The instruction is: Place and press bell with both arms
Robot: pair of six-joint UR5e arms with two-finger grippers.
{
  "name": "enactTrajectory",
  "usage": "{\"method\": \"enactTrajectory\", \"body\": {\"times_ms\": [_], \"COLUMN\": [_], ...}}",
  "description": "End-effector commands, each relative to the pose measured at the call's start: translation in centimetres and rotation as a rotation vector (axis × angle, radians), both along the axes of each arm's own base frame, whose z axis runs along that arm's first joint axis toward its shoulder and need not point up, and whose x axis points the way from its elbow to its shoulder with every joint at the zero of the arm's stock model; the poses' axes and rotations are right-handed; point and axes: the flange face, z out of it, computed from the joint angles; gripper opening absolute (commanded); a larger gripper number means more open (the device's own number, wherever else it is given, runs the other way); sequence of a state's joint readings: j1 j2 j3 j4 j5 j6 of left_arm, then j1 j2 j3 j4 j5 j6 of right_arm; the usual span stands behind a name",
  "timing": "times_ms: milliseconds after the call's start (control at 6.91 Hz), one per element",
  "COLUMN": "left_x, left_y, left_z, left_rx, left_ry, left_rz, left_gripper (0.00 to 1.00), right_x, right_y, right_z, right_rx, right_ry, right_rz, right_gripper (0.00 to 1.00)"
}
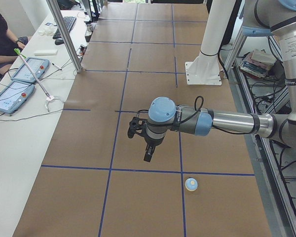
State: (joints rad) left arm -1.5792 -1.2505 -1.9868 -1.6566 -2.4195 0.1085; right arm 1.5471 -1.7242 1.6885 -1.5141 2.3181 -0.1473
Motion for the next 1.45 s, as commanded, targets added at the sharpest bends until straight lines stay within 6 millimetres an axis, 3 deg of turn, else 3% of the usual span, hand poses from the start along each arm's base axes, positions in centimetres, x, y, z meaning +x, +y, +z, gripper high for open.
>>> {"method": "enactTrajectory", "body": {"times_ms": [0,289,579,1013,1303], "left_x": [5.5,10.6,11.0,12.2,13.3], "left_y": [0.2,3.0,6.6,8.6,10.6], "left_z": [-0.3,3.2,7.4,14.6,15.7], "left_rx": [-0.085,-0.151,-0.232,-0.227,-0.278], "left_ry": [0.15,-0.021,-0.098,-0.153,-0.176], "left_rz": [0.113,0.255,0.313,0.352,0.392], "left_gripper": [1.0,1.0,1.0,1.0,1.0], "right_x": [0.0,0.0,0.0,0.0,0.0], "right_y": [0.0,0.0,-0.1,0.8,2.1], "right_z": [-0.2,-0.3,-0.4,-1.1,-1.9], "right_rx": [0.003,0.007,0.008,0.018,0.028], "right_ry": [-0.001,-0.003,-0.005,-0.009,-0.01], "right_rz": [0.001,-0.001,0.001,-0.001,0.0], "right_gripper": [1.0,1.0,1.0,1.0,1.0]}}
